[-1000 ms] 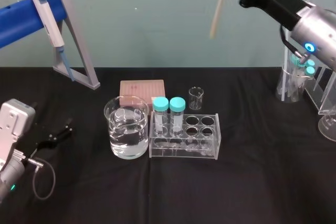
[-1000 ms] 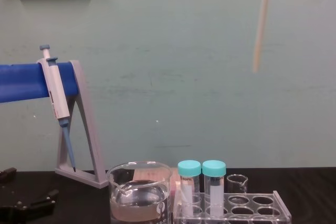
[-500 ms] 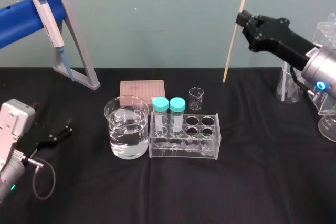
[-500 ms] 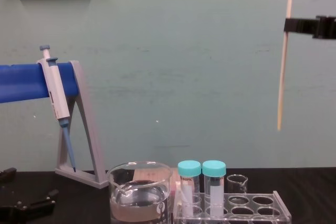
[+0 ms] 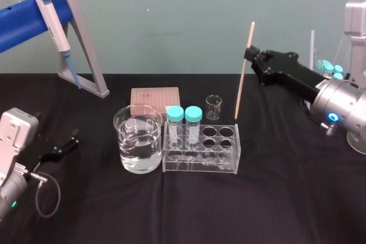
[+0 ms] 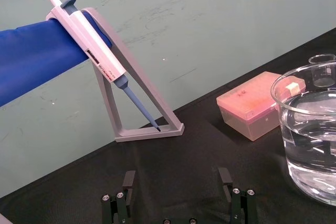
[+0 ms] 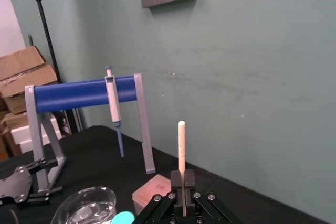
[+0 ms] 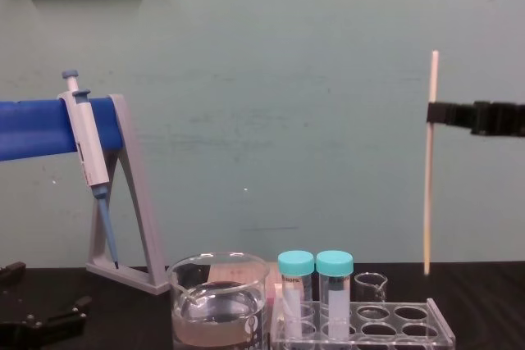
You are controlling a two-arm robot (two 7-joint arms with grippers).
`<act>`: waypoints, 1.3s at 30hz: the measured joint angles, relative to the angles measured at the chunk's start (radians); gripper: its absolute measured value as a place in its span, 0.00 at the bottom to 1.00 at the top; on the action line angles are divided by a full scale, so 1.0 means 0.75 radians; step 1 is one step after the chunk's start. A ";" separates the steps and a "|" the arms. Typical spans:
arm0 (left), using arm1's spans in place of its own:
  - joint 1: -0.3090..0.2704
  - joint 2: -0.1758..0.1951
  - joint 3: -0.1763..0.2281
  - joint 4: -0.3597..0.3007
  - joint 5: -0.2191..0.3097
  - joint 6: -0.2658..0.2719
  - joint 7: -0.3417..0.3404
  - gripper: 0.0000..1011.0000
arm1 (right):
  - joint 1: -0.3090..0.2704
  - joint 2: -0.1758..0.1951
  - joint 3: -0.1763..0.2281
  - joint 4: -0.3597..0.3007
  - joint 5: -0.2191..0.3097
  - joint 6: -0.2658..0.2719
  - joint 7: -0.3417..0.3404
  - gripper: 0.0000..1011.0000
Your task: Hold the thermometer with one hand and immerse one end into the beaker, then reinsert it into the test tube rack.
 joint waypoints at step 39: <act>0.000 0.000 0.000 0.000 0.000 0.000 0.000 0.99 | 0.006 -0.063 -0.059 0.157 -0.115 -0.145 0.079 0.03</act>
